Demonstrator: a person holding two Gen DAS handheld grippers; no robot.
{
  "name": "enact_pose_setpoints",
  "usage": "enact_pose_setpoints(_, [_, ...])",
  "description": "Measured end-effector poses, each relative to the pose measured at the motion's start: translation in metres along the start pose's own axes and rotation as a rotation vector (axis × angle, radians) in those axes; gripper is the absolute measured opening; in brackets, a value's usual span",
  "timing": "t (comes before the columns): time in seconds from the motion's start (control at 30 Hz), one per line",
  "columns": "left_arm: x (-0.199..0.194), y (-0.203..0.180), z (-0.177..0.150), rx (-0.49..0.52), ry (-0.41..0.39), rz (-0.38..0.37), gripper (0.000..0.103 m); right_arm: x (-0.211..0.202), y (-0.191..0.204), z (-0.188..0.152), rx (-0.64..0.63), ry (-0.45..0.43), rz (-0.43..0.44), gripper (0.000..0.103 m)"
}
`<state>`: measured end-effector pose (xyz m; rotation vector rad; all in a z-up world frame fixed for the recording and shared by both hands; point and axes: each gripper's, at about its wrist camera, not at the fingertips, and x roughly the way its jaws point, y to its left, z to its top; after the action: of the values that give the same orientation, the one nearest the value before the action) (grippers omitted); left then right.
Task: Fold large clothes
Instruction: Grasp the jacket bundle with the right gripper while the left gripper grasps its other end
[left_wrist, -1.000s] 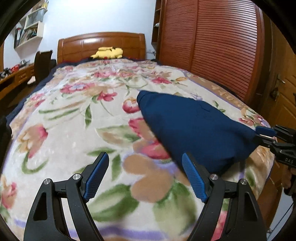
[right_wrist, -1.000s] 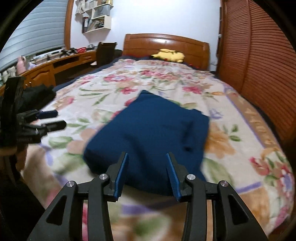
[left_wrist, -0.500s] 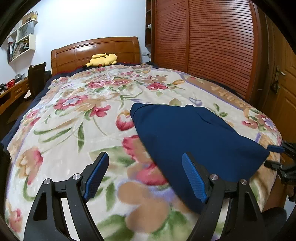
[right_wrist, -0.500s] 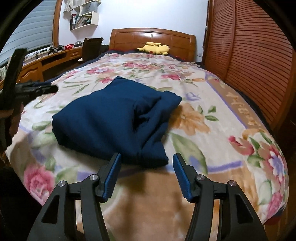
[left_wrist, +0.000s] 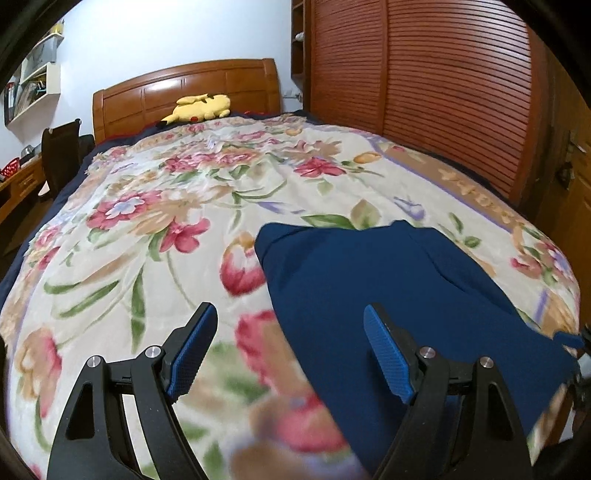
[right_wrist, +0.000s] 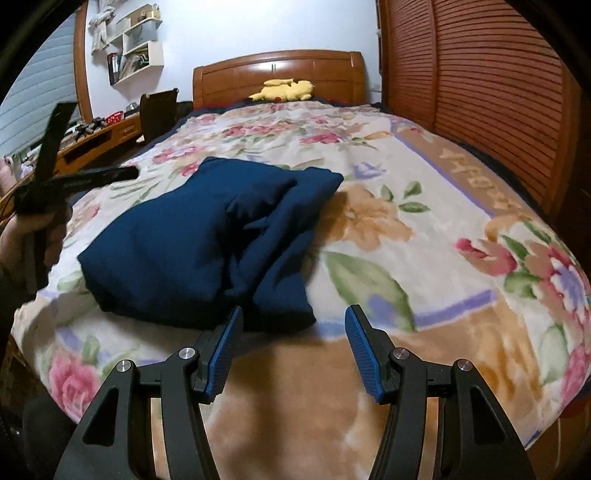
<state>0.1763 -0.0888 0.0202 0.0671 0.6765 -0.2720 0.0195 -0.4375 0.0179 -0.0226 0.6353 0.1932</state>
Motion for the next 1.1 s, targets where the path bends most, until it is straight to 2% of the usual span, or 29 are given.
enact_pose_setpoints(0.23, [0.066, 0.009, 0.029, 0.020, 0.045, 0.035, 0.082, 0.033, 0.005, 0.000, -0.008, 0.031, 0.030, 0.059])
enact_pose_setpoints(0.33, [0.094, 0.012, 0.035, 0.019, 0.068, 0.036, 0.082, 0.043, 0.007, 0.000, -0.016, 0.034, 0.030, 0.059])
enact_pose_setpoints(0.5, [0.138, 0.014, 0.036, 0.028, 0.121, 0.056, 0.082, 0.056, 0.001, 0.002, 0.036, 0.029, 0.084, 0.059])
enact_pose_setpoints(0.63, [0.155, 0.023, 0.036, -0.023, 0.138, 0.018, 0.082, 0.059, -0.001, 0.001, 0.047, 0.029, 0.097, 0.059])
enact_pose_setpoints(0.73, [0.160, 0.028, 0.036, -0.056, 0.162, -0.027, 0.080, 0.060, -0.002, 0.000, 0.051, 0.027, 0.127, 0.050])
enact_pose_setpoints(0.77, [0.161, 0.029, 0.036, -0.068, 0.175, -0.064, 0.069, 0.060, -0.002, 0.000, 0.052, 0.028, 0.135, 0.048])
enact_pose_setpoints(0.8, [0.162, 0.029, 0.037, -0.079, 0.184, -0.099, 0.050, 0.060, -0.002, -0.001, 0.053, 0.027, 0.137, 0.045])
enact_pose_setpoints(0.83, [0.161, 0.029, 0.037, -0.095, 0.194, -0.135, 0.047, 0.059, -0.001, 0.000, 0.054, 0.024, 0.143, 0.043])
enact_pose_setpoints(0.9, [0.156, 0.024, 0.038, -0.078, 0.192, -0.114, 0.024, 0.059, -0.003, 0.000, 0.062, 0.014, 0.154, 0.036])
enact_pose_setpoints(0.93, [0.152, 0.020, 0.039, -0.060, 0.192, -0.103, 0.017, 0.059, -0.005, 0.000, 0.078, 0.006, 0.159, 0.033])
enact_pose_setpoints(1.0, [0.140, 0.014, 0.041, -0.041, 0.172, -0.056, 0.010, 0.058, -0.006, 0.001, 0.083, -0.010, 0.166, 0.020])
enact_pose_setpoints(1.1, [0.113, 0.011, 0.046, -0.034, 0.116, -0.026, 0.010, 0.047, -0.007, 0.002, 0.079, -0.055, 0.167, 0.015])
